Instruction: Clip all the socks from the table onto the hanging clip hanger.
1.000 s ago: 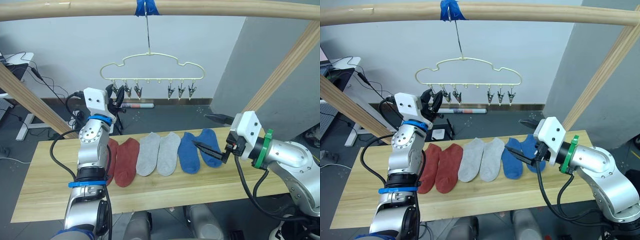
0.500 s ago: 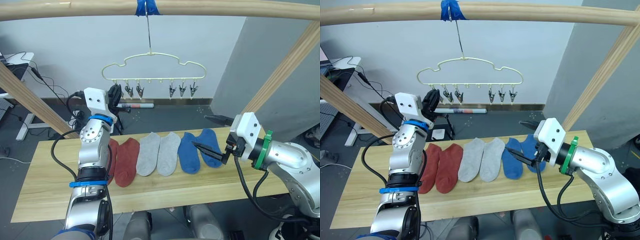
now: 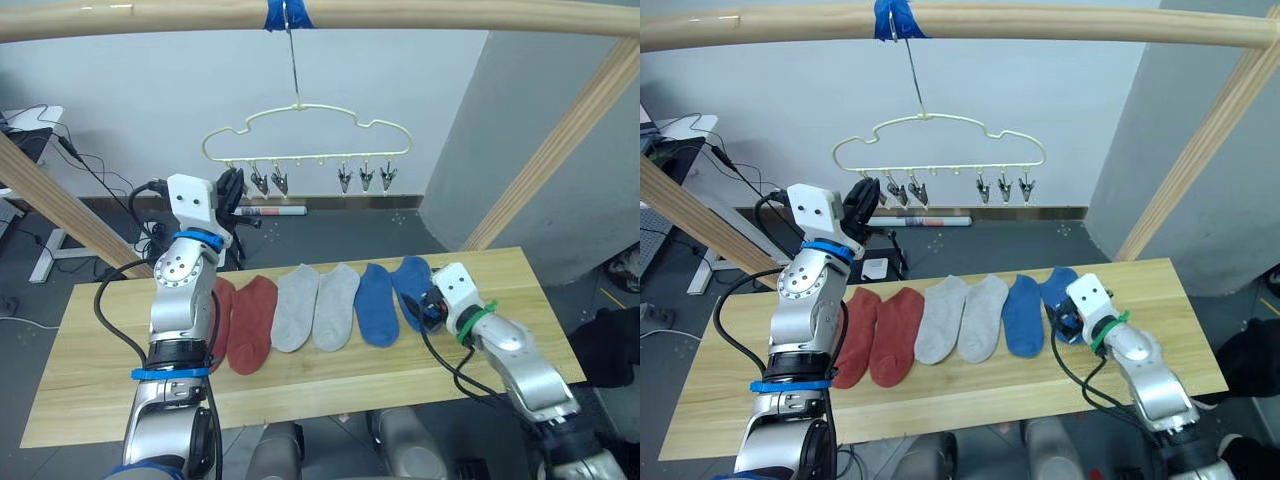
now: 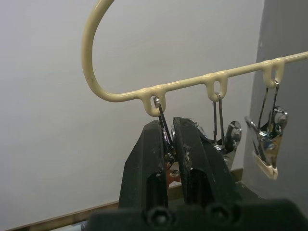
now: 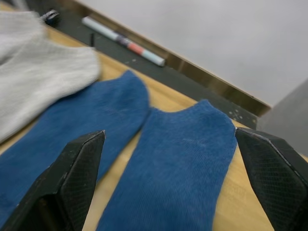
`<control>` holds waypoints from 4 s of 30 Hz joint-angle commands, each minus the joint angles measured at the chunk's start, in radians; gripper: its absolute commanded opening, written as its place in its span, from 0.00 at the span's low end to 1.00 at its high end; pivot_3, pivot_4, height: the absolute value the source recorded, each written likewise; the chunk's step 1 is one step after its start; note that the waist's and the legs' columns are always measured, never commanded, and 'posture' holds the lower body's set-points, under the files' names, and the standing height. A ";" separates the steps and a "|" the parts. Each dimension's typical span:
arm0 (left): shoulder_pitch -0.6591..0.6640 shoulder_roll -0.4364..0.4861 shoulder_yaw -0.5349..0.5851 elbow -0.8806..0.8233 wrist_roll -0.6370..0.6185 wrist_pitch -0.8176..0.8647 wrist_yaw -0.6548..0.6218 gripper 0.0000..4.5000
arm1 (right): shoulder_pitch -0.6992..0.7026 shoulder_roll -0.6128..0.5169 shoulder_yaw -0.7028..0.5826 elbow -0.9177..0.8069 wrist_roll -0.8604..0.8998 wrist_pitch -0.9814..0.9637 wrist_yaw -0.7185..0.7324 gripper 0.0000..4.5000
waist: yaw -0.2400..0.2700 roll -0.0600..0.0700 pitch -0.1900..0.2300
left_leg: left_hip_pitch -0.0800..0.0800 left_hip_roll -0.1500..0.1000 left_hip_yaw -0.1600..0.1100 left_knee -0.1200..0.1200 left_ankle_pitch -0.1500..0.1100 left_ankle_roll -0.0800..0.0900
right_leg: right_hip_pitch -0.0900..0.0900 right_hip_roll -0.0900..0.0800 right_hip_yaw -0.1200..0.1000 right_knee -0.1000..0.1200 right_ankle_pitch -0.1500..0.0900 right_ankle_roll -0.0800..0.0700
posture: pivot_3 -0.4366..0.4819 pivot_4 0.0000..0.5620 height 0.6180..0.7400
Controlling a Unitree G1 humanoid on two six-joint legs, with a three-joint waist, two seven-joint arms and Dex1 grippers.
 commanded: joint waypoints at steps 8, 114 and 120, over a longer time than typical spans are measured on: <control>0.008 0.032 0.002 -0.086 -0.010 0.041 -0.025 0.00 | -0.194 0.119 -0.068 0.376 -0.006 -0.093 -0.062 1.00 | 0.001 0.003 0.003 | -0.001 0.000 -0.001 0.000 0.000 0.000 | -0.001 0.000 0.000 0.000 0.000 -0.001 | 0.25 0.49 1.00; 0.078 0.104 0.051 -0.497 -0.469 0.668 -0.077 0.00 | -0.435 0.265 0.341 0.051 -0.421 -0.189 0.101 0.00 | 0.004 0.003 0.036 | -0.024 -0.005 0.000 0.001 0.003 -0.006 | -0.026 -0.008 -0.002 0.004 0.002 -0.001 | 0.28 0.53 1.00; 0.074 0.101 0.048 -0.496 -0.467 0.667 -0.076 0.00 | -0.445 0.279 0.338 0.066 -0.423 -0.195 0.093 0.00 | 0.004 0.003 0.036 | -0.024 -0.005 0.000 0.001 0.003 -0.006 | -0.026 -0.008 -0.002 0.005 0.002 -0.001 | 0.29 0.53 1.00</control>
